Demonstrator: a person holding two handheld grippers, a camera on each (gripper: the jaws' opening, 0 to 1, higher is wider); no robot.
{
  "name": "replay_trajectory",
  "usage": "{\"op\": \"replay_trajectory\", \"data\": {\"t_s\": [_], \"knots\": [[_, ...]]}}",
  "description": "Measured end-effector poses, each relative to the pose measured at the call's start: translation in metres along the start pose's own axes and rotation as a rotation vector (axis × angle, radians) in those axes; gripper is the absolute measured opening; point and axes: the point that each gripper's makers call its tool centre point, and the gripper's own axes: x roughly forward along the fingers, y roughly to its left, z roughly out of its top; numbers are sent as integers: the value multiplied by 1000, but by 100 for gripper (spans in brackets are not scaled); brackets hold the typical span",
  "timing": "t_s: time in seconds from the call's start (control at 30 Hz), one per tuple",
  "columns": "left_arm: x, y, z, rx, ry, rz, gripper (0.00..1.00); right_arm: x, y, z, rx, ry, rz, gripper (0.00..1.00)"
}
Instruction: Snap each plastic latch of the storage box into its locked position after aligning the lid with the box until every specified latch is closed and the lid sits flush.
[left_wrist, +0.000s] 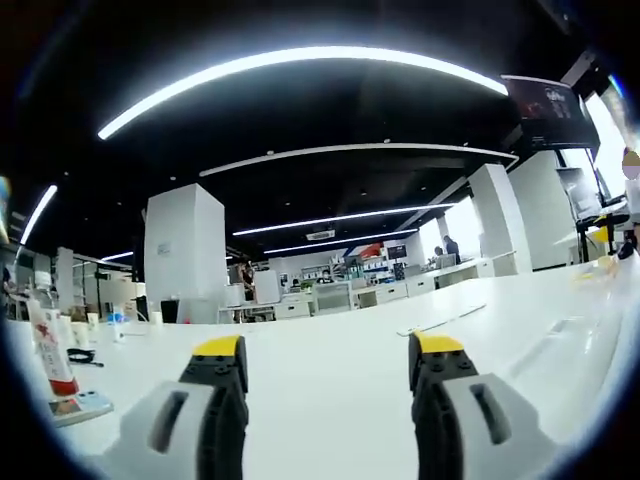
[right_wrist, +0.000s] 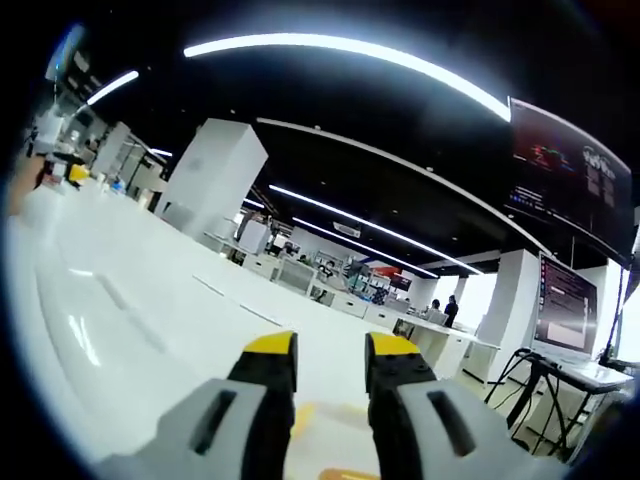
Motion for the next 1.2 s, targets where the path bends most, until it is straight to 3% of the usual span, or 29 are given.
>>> {"op": "replay_trajectory", "data": {"t_s": [0.2,0.33,0.47,0.7,0.73,0.87,1.03,1.2], "knots": [[-1,2,1,-15,-11,1,64,-2,-6,25,19,-61,33,24],[-2,0,4,-19,-29,-9,64,-5,-28,27,-39,-31,-4,24],[-2,-3,4,-18,-25,-19,64,-5,-52,22,-34,-14,-21,15],[-3,-4,2,-22,-23,-21,63,0,-78,-7,11,86,-2,12],[-3,-3,2,-19,-24,-17,63,2,-88,-18,39,125,11,11],[-3,-3,2,-13,-20,-14,63,5,-90,-27,46,159,43,4],[-1,-2,0,-9,-11,-10,63,17,-87,-75,81,366,181,0],[0,-1,0,-16,-6,-11,63,19,-74,-104,111,474,265,0]]}}
